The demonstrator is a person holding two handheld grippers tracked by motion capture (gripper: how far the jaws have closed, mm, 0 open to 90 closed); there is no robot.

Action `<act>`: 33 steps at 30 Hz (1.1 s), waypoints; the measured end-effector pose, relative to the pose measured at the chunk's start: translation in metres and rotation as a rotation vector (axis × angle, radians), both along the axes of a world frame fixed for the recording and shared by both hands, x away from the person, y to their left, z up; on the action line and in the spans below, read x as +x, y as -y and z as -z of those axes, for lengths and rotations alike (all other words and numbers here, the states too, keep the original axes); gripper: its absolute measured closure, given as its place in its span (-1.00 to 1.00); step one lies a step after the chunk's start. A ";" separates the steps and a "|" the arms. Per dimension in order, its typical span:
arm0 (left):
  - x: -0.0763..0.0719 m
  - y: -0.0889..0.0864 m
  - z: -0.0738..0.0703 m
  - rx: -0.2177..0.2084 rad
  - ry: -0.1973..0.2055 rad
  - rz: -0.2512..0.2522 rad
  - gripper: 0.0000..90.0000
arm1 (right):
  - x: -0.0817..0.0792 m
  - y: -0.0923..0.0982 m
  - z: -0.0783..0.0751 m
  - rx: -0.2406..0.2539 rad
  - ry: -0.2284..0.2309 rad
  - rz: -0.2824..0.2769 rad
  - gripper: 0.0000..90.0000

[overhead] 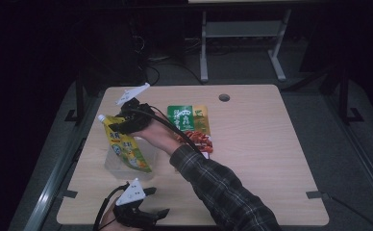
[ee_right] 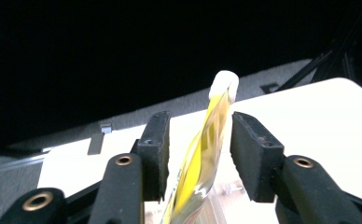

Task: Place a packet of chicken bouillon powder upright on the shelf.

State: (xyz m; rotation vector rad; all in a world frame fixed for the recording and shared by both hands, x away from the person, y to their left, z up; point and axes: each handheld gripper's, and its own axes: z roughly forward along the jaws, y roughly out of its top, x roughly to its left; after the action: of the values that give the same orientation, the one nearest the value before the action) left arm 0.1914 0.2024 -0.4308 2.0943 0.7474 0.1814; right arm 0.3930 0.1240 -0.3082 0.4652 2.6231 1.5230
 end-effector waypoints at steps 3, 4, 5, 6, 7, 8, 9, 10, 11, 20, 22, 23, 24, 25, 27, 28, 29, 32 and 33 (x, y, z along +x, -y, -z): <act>0.000 0.000 0.000 -0.002 0.005 -0.002 -0.59 | 0.003 -0.007 -0.007 -0.052 -0.026 -0.004 0.41; 0.000 0.000 0.000 -0.002 0.005 -0.003 -0.59 | 0.004 -0.010 -0.009 -0.076 -0.042 -0.007 0.46; 0.000 0.000 0.000 -0.002 0.006 -0.003 -0.59 | 0.004 -0.012 -0.010 -0.093 -0.047 -0.006 0.55; 0.000 0.000 0.000 -0.002 0.006 -0.004 -0.59 | 0.004 -0.013 -0.010 -0.106 -0.043 -0.005 0.63; 0.000 0.000 0.000 -0.003 0.007 -0.004 -0.59 | 0.004 -0.013 -0.010 -0.107 -0.042 -0.004 0.72; 0.000 0.000 0.000 -0.002 0.006 -0.004 -0.59 | 0.004 -0.013 -0.011 -0.101 -0.042 0.001 0.80; 0.000 0.000 0.000 0.000 0.006 -0.004 -0.59 | 0.005 -0.013 -0.011 -0.100 -0.037 0.002 0.88; 0.001 0.000 0.000 0.000 0.007 -0.004 -0.59 | 0.005 -0.013 -0.011 -0.107 -0.034 0.010 0.94; 0.001 0.000 0.000 0.001 0.007 -0.003 -0.59 | 0.005 -0.012 -0.010 -0.105 -0.037 0.008 0.97; 0.001 0.001 0.000 0.016 0.007 0.002 -0.59 | -0.005 -0.002 -0.010 0.058 -0.069 0.087 1.00; 0.001 0.001 0.000 0.015 0.004 0.003 -0.59 | -0.009 0.001 -0.007 0.104 -0.063 0.099 1.00; 0.000 0.001 0.001 0.012 0.004 0.002 -0.59 | -0.011 0.002 -0.005 0.124 -0.055 0.102 1.00; 0.000 0.001 0.001 0.013 0.003 0.003 -0.59 | -0.014 0.003 -0.001 0.141 -0.048 0.104 1.00; 0.000 0.001 0.001 0.015 0.003 0.004 -0.59 | -0.016 0.004 0.002 0.159 -0.040 0.103 1.00; 0.000 0.001 0.001 0.022 0.004 0.008 -0.59 | -0.020 0.006 0.008 0.174 -0.016 0.096 1.00; 0.000 0.001 0.001 0.022 0.003 0.009 -0.59 | -0.022 0.007 0.011 0.184 0.000 0.099 1.00; 0.001 0.001 0.001 0.023 0.004 0.011 -0.59 | -0.024 0.009 0.015 0.210 0.007 0.097 1.00; 0.000 0.002 0.002 0.020 -0.002 0.009 -0.59 | -0.027 0.014 0.022 0.252 0.019 0.114 1.00; 0.000 0.002 0.002 0.022 -0.003 0.010 -0.59 | -0.028 0.016 0.025 0.263 0.020 0.124 1.00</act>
State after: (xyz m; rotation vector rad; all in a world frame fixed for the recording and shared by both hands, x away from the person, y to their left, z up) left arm 0.1916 0.2000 -0.4325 2.1194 0.7394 0.1811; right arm 0.3650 0.1084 -0.3328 0.6145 2.3384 1.8270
